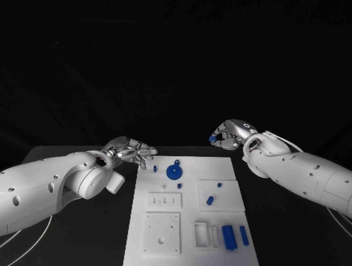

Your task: Assemble the parts on the task board

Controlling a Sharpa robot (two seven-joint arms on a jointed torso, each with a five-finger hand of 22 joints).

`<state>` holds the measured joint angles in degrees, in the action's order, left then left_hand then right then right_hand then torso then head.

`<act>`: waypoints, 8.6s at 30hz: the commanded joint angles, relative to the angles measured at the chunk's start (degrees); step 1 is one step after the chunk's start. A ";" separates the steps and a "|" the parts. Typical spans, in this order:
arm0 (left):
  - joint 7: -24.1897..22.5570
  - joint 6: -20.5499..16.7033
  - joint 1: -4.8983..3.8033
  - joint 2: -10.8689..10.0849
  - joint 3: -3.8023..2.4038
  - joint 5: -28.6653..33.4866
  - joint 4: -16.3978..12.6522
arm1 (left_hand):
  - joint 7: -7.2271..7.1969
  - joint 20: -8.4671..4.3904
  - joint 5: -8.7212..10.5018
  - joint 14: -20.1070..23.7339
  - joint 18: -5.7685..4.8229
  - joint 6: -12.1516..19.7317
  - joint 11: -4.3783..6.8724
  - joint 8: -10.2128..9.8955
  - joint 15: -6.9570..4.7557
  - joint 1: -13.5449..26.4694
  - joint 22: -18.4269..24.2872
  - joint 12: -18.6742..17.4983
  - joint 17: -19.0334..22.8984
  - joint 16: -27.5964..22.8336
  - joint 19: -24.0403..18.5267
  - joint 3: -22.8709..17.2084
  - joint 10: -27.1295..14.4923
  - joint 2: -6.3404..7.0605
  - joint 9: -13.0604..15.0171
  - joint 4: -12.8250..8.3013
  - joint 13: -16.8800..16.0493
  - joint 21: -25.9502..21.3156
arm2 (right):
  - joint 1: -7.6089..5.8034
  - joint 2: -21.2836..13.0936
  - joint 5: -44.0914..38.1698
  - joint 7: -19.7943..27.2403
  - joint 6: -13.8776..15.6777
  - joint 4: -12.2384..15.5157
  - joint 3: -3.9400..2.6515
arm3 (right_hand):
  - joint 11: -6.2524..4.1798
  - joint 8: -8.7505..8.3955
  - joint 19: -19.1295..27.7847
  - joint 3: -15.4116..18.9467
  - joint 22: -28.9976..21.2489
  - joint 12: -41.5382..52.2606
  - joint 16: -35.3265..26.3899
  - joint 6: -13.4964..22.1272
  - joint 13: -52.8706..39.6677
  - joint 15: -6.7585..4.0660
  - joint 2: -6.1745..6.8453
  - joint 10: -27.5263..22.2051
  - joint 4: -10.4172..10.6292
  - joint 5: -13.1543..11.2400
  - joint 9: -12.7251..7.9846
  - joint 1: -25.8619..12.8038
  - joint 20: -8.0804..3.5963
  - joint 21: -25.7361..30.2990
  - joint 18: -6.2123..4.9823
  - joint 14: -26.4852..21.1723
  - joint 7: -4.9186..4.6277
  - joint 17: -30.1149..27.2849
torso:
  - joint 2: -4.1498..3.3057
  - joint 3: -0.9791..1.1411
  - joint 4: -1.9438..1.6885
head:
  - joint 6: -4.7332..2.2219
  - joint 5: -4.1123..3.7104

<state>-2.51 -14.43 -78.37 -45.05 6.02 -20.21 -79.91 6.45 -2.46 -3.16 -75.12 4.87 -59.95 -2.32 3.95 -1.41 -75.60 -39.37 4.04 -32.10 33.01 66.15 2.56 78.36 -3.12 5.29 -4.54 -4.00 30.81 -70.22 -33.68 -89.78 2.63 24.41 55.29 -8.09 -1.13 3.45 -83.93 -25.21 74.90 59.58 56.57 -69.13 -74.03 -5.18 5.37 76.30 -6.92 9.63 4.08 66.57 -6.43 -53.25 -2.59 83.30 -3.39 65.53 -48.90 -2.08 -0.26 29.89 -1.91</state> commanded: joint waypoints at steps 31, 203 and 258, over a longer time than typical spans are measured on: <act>-21.37 0.30 1.69 -0.88 0.07 -13.60 -2.25 | 0.71 0.35 -4.95 2.37 0.25 -0.97 -0.51 -0.30 0.49 -5.72 -7.08 -0.48 -0.46 0.10 -3.82 -3.99 -2.91 -0.07 -0.76 -8.43 0.26 2.72 | 6.23 -7.87 47.92 5.47 -38.68 18.46 -0.06 | 0.21 0.22 -1.09 12.94 7.43 -0.40 -0.16 3.80 -0.39 0.68 -5.99 -2.12 -1.46 8.52 -0.02 -0.26 0.76 -0.84 -0.61 -0.56 -0.98 1.33 | 4.22 0.26 0.71 | 2.08 1.32; -9.31 31.15 -2.71 8.68 1.11 -40.08 -3.89 | -3.83 -2.54 -3.54 5.81 -3.56 -3.66 2.96 -0.33 -2.45 -1.07 -33.88 11.85 -5.87 23.06 3.99 -0.11 -1.38 2.01 7.75 2.22 -10.61 -16.35 | 9.31 -6.67 84.55 -15.29 -68.33 14.47 2.85 | 0.31 0.19 -0.11 13.17 7.20 -1.34 0.05 3.31 0.86 0.86 -7.60 -4.22 -4.72 15.30 0.48 -2.31 0.97 -0.10 -0.65 -1.44 -0.92 2.63 | 4.77 0.02 1.37 | 6.82 -0.01; -0.03 24.95 -2.71 5.60 2.55 -15.83 -0.83 | -4.68 -3.43 -10.21 4.02 -3.29 -11.23 3.61 -0.25 -3.31 -0.36 -36.71 5.75 -7.15 26.23 5.39 -7.37 6.86 -3.20 11.69 -0.86 -7.93 -13.50 | 9.57 -12.70 71.38 3.24 -27.38 20.90 2.63 | 2.69 0.72 1.60 35.18 5.10 -4.55 -4.03 15.18 5.73 2.79 -7.41 -9.69 5.40 -6.31 0.16 0.18 2.83 11.79 -2.36 -4.85 -3.70 -0.55 | 4.90 0.34 1.48 | 5.15 1.76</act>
<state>-7.57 11.99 -81.04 -39.39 8.55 -46.63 -80.75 3.20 -5.52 -13.46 -70.85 2.18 -69.39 1.33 3.39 -4.70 -75.92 -74.93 10.07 -39.20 59.03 71.48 -4.50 83.72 -5.77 12.51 -5.26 -11.96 17.17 -60.69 -46.11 -10.37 -2.23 -16.89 75.39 -5.39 1.54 3.82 -81.98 9.99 74.91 54.81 52.74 -53.06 -68.28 -2.66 -1.93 66.49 -1.35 3.16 4.24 66.43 -3.68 -41.65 -4.39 78.49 -7.05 64.99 -44.03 -1.80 1.18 35.32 -0.56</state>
